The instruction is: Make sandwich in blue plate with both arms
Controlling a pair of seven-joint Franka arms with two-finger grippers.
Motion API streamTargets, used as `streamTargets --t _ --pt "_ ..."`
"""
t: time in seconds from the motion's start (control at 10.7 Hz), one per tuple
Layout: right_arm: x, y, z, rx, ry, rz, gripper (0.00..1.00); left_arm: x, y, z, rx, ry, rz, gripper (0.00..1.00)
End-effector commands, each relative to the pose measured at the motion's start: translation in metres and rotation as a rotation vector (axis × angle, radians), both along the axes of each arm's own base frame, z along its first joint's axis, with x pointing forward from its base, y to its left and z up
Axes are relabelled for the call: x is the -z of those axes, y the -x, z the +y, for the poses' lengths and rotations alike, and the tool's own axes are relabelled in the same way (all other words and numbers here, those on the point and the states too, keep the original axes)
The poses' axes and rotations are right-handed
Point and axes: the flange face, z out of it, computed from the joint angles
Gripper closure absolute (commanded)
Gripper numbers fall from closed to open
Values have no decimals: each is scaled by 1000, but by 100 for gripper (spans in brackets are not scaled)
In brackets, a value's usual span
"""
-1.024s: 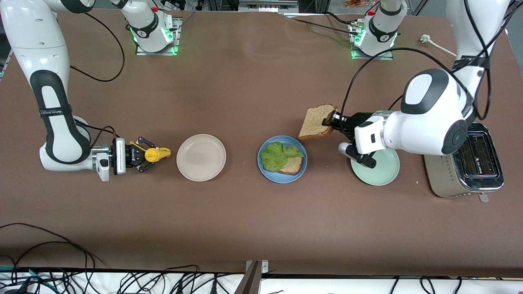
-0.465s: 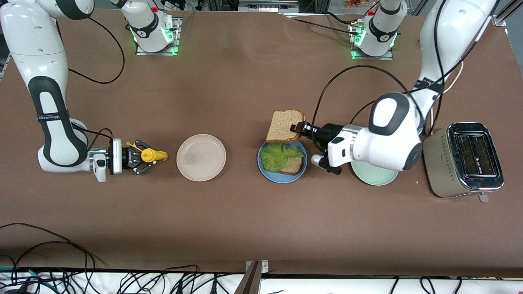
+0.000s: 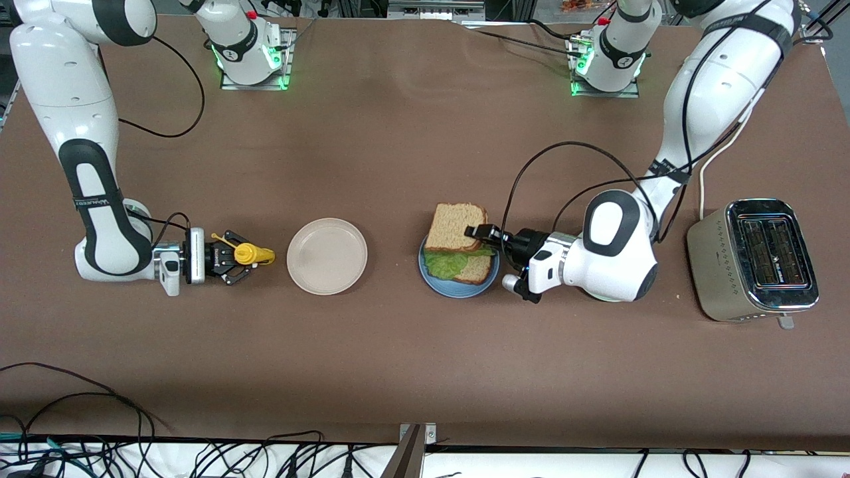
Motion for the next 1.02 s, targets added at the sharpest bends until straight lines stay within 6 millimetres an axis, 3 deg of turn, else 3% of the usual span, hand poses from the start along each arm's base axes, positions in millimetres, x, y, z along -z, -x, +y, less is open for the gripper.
streamTargets --t 0.0,0.09,0.37,0.47,0.56,0.74,0.93 --pt "-3 -7 -3 8 -20 -18 8 51 -11 5 -34 57 -51 100" --pt "-3 -6 -13 23 -6 -10 0 66 -12 6 -43 53 -69 100" --pt "-11 -9 -42 -9 72 -20 0 84 -14 14 -54 -4 -95 100" --pt "-13 -7 -58 -10 104 -17 0 95 -14 20 -55 -41 -100 94" --pt "-19 -5 -73 -24 149 -21 0 97 -15 21 -50 -48 -111 1" --pt "-40 1 -103 -39 238 -25 0 86 -21 32 -56 -53 -136 0" --pt "-87 6 -125 23 375 70 0 50 -33 53 4 -139 -243 0"
